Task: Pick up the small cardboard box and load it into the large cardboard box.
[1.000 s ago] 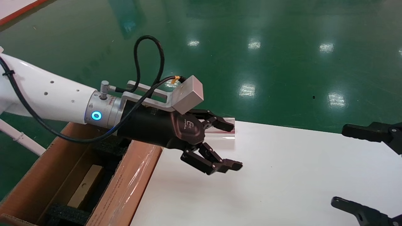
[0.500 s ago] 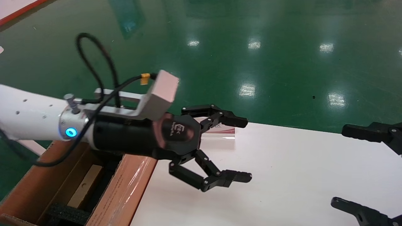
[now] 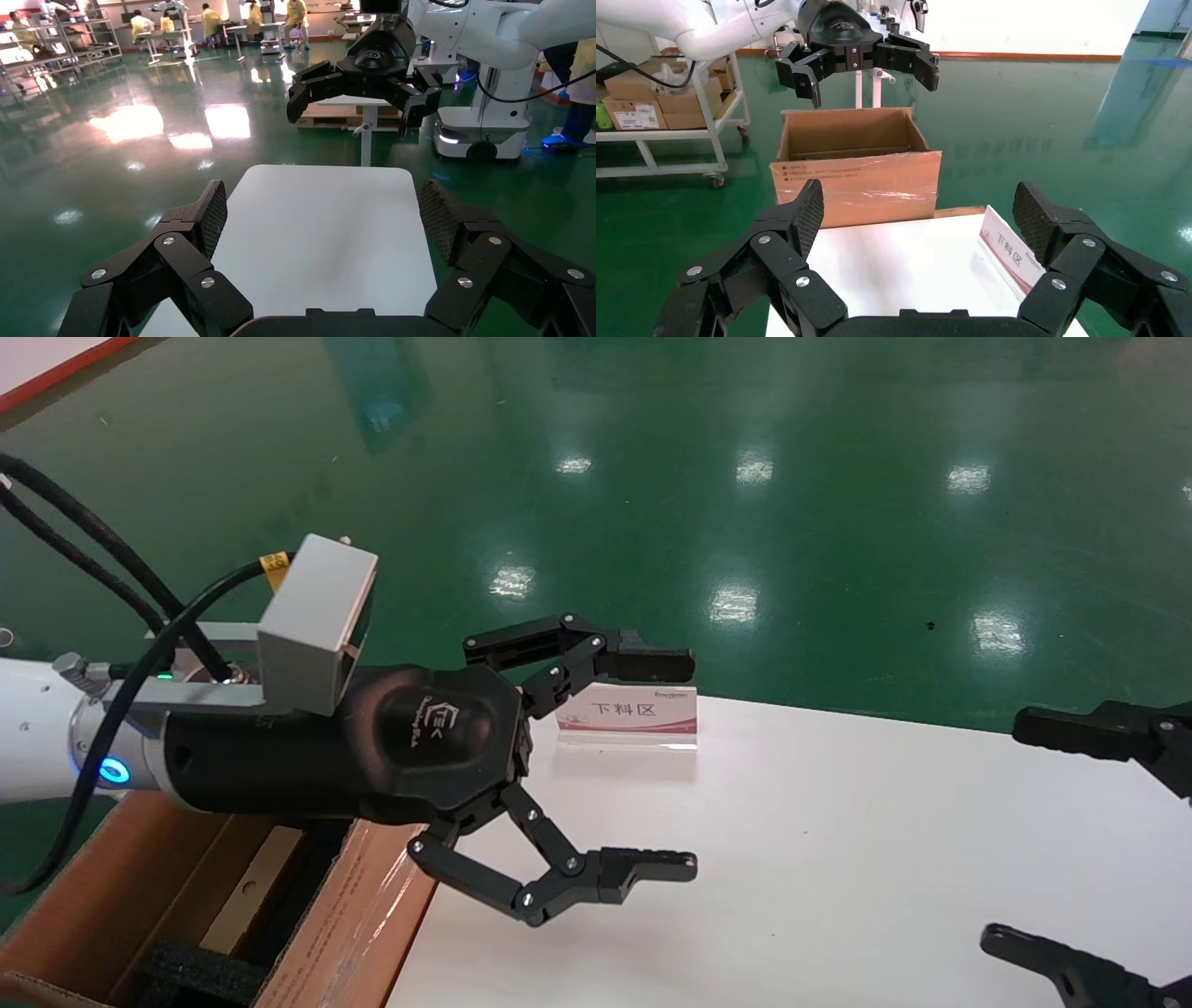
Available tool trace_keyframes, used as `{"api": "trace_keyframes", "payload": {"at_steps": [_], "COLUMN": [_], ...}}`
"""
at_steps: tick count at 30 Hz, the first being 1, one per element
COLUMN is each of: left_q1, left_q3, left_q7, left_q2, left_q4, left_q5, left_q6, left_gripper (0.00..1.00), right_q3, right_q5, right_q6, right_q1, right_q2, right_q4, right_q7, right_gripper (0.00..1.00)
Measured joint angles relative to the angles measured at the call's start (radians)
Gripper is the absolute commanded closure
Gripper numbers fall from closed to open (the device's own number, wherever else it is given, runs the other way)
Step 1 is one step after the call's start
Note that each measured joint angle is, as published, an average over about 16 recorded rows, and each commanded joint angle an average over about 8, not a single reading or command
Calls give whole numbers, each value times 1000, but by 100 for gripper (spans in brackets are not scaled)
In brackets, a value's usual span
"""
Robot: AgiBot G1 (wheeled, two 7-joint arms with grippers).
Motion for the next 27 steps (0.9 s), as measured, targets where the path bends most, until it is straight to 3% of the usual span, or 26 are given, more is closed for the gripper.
{"api": "trace_keyframes", "payload": {"at_steps": [27], "left_q1": [-3], "left_q3": [6], "left_q7": [0], "left_q2": [0], "left_q4": [0], "left_q5": [0], "left_q6": [-1], "left_gripper": [0], "right_q3": [4], "right_q5": [-3], "right_q6": [-2], "right_q1": [-1], "right_q2": [-2], "right_q4": [1], "right_q7": [2], "right_gripper": [0]}}
